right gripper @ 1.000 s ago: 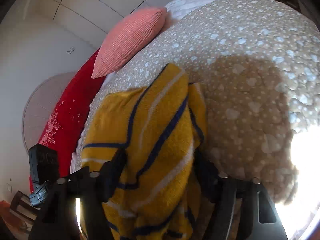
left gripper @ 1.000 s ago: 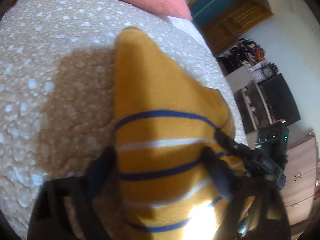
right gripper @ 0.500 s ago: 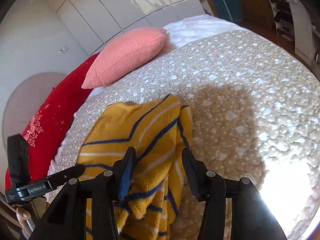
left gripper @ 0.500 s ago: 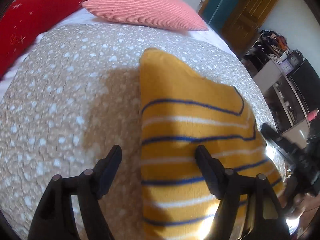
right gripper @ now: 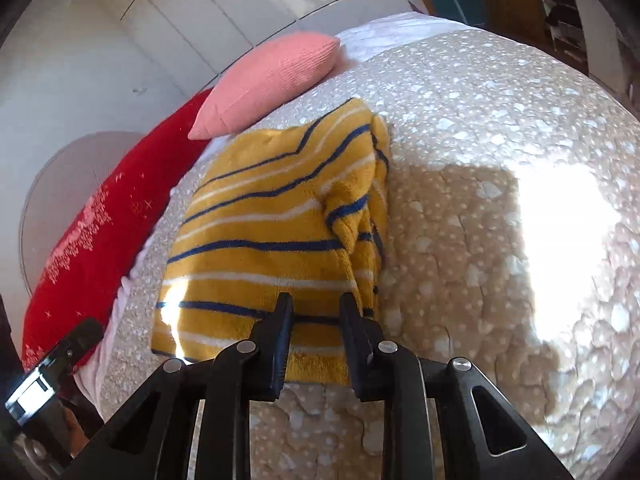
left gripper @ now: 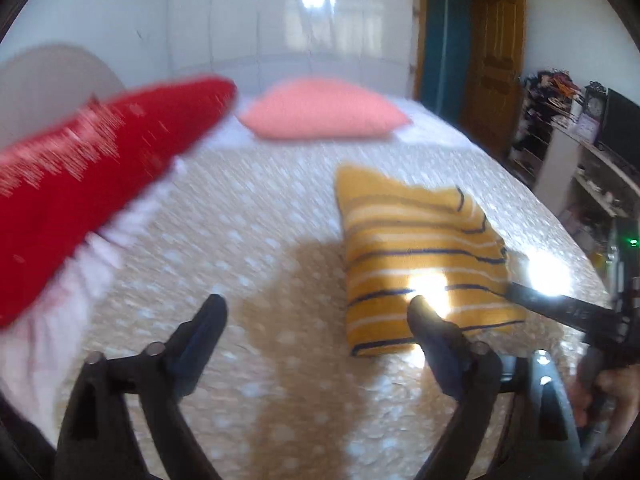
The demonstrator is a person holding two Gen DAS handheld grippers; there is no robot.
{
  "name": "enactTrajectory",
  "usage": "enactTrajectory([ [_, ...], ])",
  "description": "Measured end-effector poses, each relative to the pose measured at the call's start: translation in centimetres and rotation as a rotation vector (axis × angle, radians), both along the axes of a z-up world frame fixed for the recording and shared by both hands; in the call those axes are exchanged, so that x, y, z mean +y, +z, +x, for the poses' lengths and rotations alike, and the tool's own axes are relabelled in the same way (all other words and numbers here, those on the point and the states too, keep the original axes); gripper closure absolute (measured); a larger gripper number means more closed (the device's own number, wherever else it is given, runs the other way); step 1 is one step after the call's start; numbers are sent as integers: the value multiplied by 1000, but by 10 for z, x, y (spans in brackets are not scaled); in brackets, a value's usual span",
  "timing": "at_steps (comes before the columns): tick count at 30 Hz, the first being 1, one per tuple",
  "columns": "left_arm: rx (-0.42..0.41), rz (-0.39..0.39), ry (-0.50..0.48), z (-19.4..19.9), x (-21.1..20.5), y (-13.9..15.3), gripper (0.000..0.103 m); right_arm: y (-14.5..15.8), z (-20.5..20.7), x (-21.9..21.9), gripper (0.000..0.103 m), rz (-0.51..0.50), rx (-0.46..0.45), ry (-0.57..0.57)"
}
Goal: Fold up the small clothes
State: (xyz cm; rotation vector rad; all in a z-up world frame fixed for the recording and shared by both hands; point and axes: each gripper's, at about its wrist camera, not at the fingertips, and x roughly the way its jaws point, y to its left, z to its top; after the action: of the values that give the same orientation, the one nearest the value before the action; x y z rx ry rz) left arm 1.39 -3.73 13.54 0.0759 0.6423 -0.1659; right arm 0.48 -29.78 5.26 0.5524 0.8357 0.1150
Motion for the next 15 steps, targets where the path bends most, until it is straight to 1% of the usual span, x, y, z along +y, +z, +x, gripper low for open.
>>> enactTrajectory([
  [1,-95,25,48,-18,4,12,0,8,-9,0,69,-12,-12,-25],
  [2,-172,32,80,-29,8,21,0,15,-19,1,67,-21,-29,-40],
  [4,-315,19,124,-57,15,38,0,29,-39,5,57,-24,-66,-55],
  [5,-363,13,138,-73,18,45,0,34,-50,8,54,-31,-78,-64],
  [6,-372,21,149,-81,19,49,0,39,-60,12,49,-44,-85,-75],
  [7,-369,30,152,-89,18,53,0,42,-69,17,46,-59,-90,-84],
  [10,-291,33,111,-103,13,53,0,46,-95,30,40,-108,-80,-107],
  [12,-239,11,64,-114,11,42,0,43,-111,41,39,-154,-66,-120],
  [15,-124,5,34,-120,7,17,0,35,-130,55,35,-239,-40,-103],
])
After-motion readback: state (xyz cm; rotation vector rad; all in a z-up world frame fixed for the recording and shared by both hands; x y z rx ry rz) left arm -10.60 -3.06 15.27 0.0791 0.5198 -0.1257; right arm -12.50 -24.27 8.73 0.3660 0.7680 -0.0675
